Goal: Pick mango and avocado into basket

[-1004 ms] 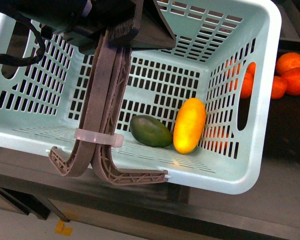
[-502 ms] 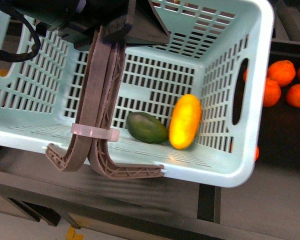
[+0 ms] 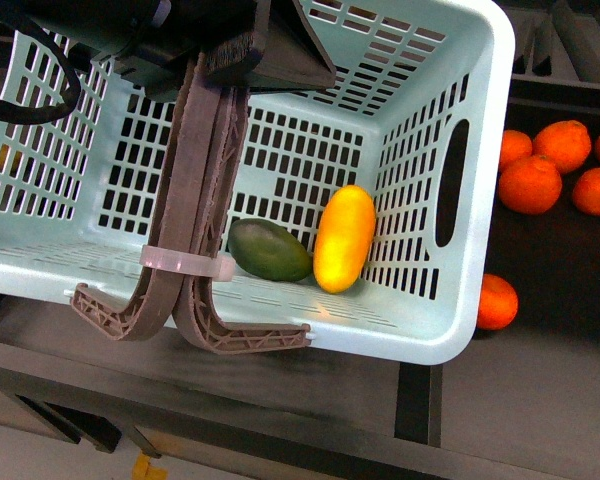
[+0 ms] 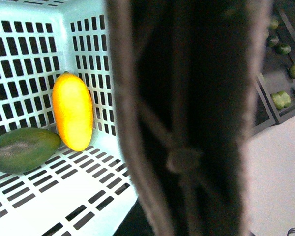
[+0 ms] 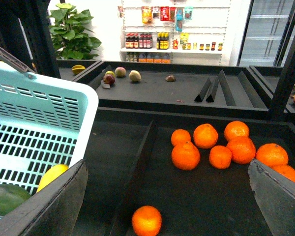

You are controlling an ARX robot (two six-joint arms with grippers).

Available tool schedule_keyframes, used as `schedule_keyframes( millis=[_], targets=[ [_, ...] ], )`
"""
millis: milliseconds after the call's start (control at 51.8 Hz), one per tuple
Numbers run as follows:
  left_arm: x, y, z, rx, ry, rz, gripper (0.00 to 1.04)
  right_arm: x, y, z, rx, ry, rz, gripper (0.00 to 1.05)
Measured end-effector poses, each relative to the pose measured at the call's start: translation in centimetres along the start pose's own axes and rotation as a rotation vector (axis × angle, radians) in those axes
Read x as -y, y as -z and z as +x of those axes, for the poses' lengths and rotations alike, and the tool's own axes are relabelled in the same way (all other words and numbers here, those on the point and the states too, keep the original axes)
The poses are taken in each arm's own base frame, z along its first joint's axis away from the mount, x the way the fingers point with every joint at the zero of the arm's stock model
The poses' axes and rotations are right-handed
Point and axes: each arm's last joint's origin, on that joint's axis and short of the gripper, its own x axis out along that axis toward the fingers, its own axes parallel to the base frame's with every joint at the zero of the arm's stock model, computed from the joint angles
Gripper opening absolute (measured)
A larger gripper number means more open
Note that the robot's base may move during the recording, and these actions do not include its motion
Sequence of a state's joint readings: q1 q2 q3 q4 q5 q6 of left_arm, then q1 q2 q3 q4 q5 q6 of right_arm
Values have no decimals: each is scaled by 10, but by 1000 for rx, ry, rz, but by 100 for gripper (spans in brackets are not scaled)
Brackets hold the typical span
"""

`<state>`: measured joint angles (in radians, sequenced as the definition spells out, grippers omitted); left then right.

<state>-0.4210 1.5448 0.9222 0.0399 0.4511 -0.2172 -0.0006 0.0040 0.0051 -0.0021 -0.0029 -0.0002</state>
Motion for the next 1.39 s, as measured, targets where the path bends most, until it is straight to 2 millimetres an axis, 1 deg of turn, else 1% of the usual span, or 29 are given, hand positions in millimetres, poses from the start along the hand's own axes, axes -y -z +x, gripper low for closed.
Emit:
schedule_keyframes(
  millis=[58,97,135,193,290,328,367,406,483,541,579,618,637,657,734,753,773,830,888,966,985,1082,1120,1178,1197,1255,1313,1352,1391],
  targets=[
    [0,-1,1,-79,54,43,5,0,0,0,0,0,0,97],
    [0,-5,3,-133,93,92,5,0,0,0,0,0,0,97],
    [0,-9,6,-137,98,129,5,0,0,0,0,0,0,97],
    [-1,-13,17,-125,68,143,5,0,0,0,0,0,0,97],
    [-7,-22,43,-74,-48,85,5,0,0,0,0,0,0,97],
    [-10,-30,55,-31,-114,32,5,0,0,0,0,0,0,97],
    [-12,-37,62,8,-159,-14,5,0,0,0,0,0,0,97],
    [-16,-46,70,57,-222,-111,5,0,0,0,0,0,0,97],
    [-23,-63,80,143,-331,-291,5,0,0,0,0,1,0,97],
    [-31,-77,85,234,-436,-453,5,0,0,0,0,1,0,97],
    [-36,-83,86,285,-470,-544,5,0,0,0,0,1,0,97],
    [-47,-95,88,370,-533,-685,5,0,0,0,0,1,0,97],
    [-51,-97,89,391,-542,-726,5,0,0,0,0,0,0,97],
    [-60,-103,91,441,-559,-811,5,0,0,0,0,0,0,97],
    [-78,-108,95,497,-585,-949,5,0,0,0,0,0,0,97],
    [-87,-110,98,525,-581,-1017,5,0,0,0,0,0,0,97],
    [-92,-111,101,534,-582,-1044,5,0,0,0,0,0,0,97],
    [-108,-111,113,560,-548,-1178,5,0,0,0,0,0,0,97],
    [-118,-112,126,567,-511,-1264,5,0,0,0,0,0,0,97],
    [-125,-116,137,581,-470,-1325,5,0,0,0,0,0,0,97],
    [-127,-120,142,593,-445,-1345,5,0,0,0,0,0,0,97],
    [-135,-139,153,664,-376,-1362,5,0,0,0,0,0,0,97],
    [-142,-146,156,700,-366,-1358,5,0,0,0,0,0,0,97],
    [-155,-151,160,743,-373,-1355,5,0,0,0,0,0,0,97],
    [-157,-151,161,748,-373,-1355,5,0,0,0,0,0,0,97],
    [-174,-147,170,770,-386,-1359,5,0,0,0,0,0,0,97],
    [-191,-135,179,772,-417,-1370,5,0,0,0,0,0,0,97],
    [-199,-127,184,769,-433,-1376,5,0,0,0,0,0,0,97],
    [-204,-124,187,777,-427,-1376,8,0,0,0,0,0,0,97]
  ],
)
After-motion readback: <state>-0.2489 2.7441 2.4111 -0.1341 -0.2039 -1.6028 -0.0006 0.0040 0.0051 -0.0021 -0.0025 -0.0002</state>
